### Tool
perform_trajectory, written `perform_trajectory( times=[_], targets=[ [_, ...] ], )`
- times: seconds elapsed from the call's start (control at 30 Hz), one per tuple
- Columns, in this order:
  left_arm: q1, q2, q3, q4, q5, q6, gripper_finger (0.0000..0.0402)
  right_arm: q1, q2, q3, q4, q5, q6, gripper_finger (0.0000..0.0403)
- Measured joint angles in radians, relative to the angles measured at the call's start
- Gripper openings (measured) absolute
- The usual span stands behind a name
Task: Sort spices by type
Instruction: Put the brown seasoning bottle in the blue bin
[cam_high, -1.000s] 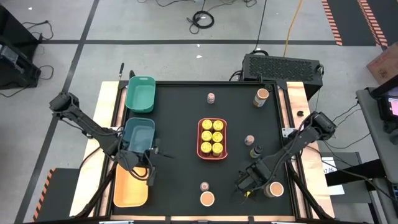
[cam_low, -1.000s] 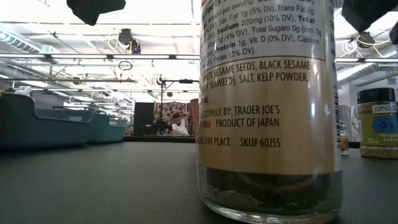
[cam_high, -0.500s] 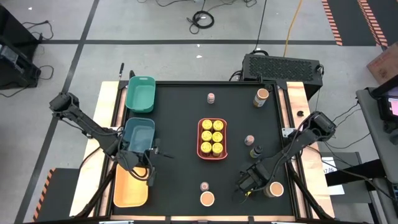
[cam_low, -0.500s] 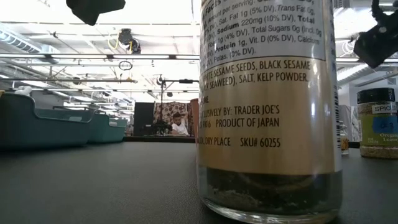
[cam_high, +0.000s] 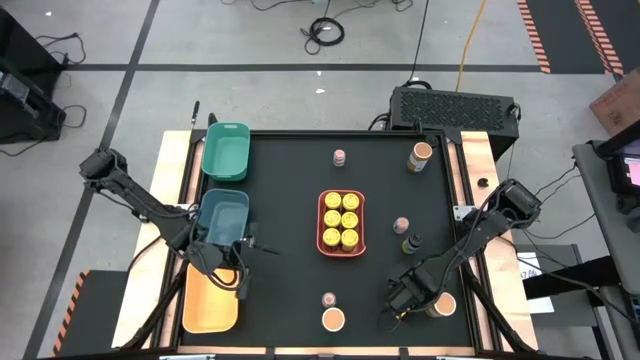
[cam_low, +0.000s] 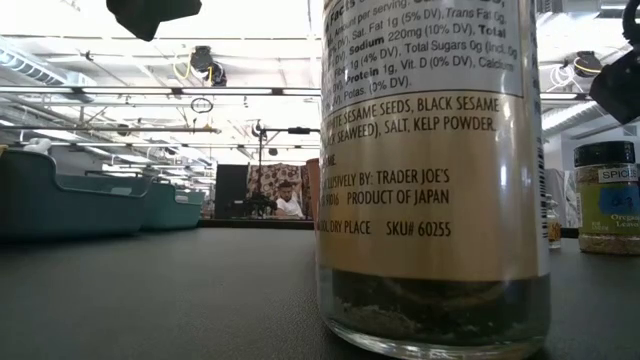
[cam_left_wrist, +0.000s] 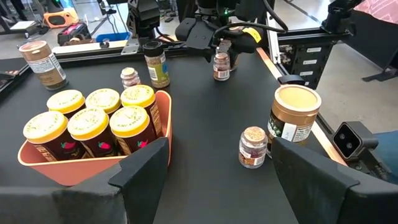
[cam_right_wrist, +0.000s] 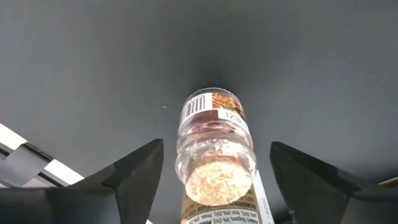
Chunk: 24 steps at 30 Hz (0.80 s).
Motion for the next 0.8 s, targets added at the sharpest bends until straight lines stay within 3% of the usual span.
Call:
perform_trajectory(
  times=[0.37, 0.8],
  targets=[
    [0.0, 0.0, 0.0, 0.0, 0.0, 0.0, 0.0286, 0.0, 0.0, 0.0, 0.003, -0.043, -0.003, 0.0157],
    [0.0, 0.0, 0.0, 0.001, 0.0, -0.002, 0.0286, -0.083, 0.0, 0.127, -0.065, -0.074, -0.129, 0.0153]
  ],
)
